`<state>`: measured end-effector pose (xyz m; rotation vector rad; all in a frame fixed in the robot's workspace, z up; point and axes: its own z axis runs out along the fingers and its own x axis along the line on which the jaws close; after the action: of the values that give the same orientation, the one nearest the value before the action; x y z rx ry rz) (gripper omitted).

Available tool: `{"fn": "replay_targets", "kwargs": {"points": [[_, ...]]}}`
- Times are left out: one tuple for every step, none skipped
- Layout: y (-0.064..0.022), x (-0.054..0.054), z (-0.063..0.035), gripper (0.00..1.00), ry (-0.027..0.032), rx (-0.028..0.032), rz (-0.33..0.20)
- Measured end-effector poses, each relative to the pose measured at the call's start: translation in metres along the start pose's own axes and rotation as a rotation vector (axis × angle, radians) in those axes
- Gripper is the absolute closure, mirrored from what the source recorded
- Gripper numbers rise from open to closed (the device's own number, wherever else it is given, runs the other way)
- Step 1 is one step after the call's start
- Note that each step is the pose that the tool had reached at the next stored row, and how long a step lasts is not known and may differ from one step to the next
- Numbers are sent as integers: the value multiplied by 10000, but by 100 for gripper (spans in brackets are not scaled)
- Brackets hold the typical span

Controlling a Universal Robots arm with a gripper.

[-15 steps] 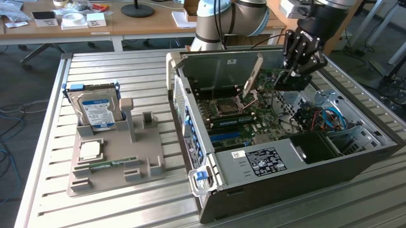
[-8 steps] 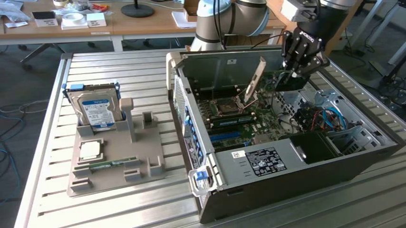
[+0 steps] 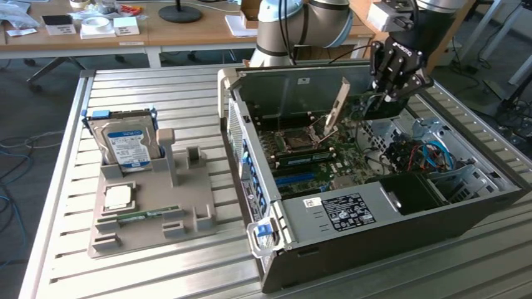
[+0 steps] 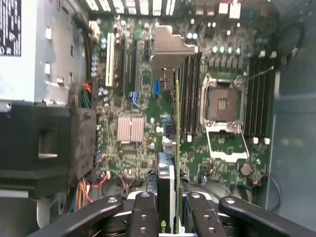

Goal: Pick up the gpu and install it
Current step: 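Insert the gpu into the slot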

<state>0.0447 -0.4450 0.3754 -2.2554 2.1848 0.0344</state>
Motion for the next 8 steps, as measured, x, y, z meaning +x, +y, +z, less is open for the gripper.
{"fn": "replay_targets", "kwargs": {"points": [[8,0,2,73,1,58,-11],[21,-1,5,73,3,80,-16],[36,-2,7,73,5,89,-18],[55,-4,8,73,9,105,-18],[75,-5,10,73,8,121,-19],[95,-6,13,73,8,134,-19],[116,-7,17,73,8,146,-19],[136,-8,21,73,7,153,-18]]}}
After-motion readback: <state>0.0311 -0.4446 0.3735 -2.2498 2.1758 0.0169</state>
